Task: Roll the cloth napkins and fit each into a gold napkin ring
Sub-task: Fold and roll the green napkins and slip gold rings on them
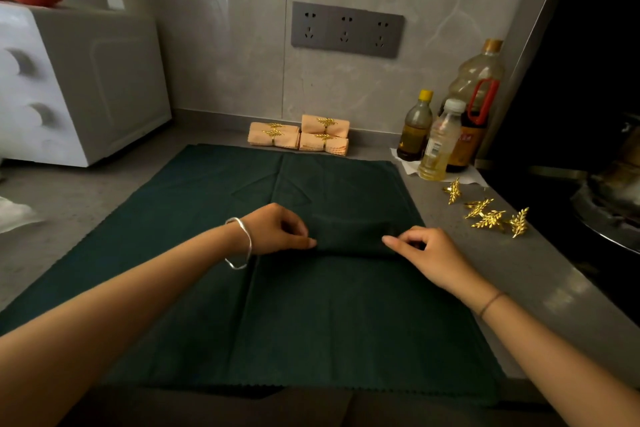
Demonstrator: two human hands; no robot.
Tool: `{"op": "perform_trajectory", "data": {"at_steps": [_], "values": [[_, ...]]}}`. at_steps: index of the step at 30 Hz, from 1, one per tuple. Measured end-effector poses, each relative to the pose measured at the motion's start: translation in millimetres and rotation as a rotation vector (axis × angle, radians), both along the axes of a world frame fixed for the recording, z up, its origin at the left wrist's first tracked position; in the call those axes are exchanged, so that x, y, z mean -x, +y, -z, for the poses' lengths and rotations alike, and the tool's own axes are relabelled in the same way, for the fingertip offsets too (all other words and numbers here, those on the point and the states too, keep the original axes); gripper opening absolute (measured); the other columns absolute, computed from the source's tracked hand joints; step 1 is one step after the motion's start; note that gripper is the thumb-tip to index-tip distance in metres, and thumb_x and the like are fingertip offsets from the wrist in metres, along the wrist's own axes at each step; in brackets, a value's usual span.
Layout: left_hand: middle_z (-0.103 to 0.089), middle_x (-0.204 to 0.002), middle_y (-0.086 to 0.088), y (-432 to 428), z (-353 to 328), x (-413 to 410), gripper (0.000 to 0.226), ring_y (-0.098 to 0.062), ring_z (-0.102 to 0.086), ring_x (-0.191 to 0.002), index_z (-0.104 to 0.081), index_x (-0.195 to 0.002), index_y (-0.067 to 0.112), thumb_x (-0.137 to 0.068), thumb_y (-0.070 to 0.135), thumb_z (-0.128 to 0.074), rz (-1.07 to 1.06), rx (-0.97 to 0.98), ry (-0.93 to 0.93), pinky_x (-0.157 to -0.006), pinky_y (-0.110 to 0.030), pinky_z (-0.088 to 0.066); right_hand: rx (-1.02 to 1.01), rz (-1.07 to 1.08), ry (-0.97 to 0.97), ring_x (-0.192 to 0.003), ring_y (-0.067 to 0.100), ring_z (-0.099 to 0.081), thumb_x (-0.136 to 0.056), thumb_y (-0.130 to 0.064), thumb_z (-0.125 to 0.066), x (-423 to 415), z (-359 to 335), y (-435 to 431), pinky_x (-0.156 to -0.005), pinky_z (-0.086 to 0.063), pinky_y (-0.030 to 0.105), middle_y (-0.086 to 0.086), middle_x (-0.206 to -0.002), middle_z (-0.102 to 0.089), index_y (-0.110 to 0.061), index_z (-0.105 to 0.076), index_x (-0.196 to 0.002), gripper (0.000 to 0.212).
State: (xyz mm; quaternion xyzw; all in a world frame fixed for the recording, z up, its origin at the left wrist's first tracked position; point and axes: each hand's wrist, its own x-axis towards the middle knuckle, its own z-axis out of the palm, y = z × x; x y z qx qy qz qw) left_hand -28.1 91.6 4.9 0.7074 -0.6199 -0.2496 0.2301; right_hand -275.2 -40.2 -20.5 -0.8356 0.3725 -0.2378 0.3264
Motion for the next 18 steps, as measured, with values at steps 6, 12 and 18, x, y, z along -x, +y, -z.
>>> {"op": "perform_trajectory", "data": {"at_steps": [6, 12, 18], "values": [[-0.044, -0.133, 0.006, -30.6, -10.8, 17.3, 0.060, -0.014, -0.044, -0.120, -0.039, -0.136, 0.028, -0.083, 0.045, -0.061, -0.040, 0.026, 0.196, -0.097, -0.029, -0.038, -0.162, 0.017, 0.126, -0.082, 0.002, -0.058, -0.087, -0.041, -0.060, -7.1, -16.4, 0.0, -0.073, -0.042, 0.018, -0.008, -0.084, -0.065, -0.024, -0.068, -0.081, 0.019], [-0.066, -0.111, 0.005, -45.6, 9.8, 28.8, 0.024, -0.005, -0.059, -0.097, -0.069, -0.107, 0.022, -0.088, 0.033, -0.060, -0.092, 0.167, 0.231, -0.091, -0.022, -0.044, -0.118, 0.137, 0.032, -0.078, 0.013, -0.058, -0.087, -0.038, -0.061, -13.0, -5.0, 8.7, -0.079, -0.047, 0.033, 0.005, -0.082, -0.066, -0.011, -0.071, -0.081, 0.029], [-0.069, -0.103, 0.005, -54.0, 18.0, 29.0, 0.019, -0.002, -0.060, -0.088, -0.072, -0.101, 0.017, -0.086, 0.024, -0.064, -0.130, 0.224, 0.250, -0.081, -0.012, -0.042, 0.139, 0.207, -0.066, -0.069, 0.008, -0.049, -0.083, -0.031, -0.067, -15.8, 10.9, 4.0, -0.060, -0.035, 0.016, -0.006, -0.077, -0.053, -0.011, -0.059, -0.085, 0.021]]}}
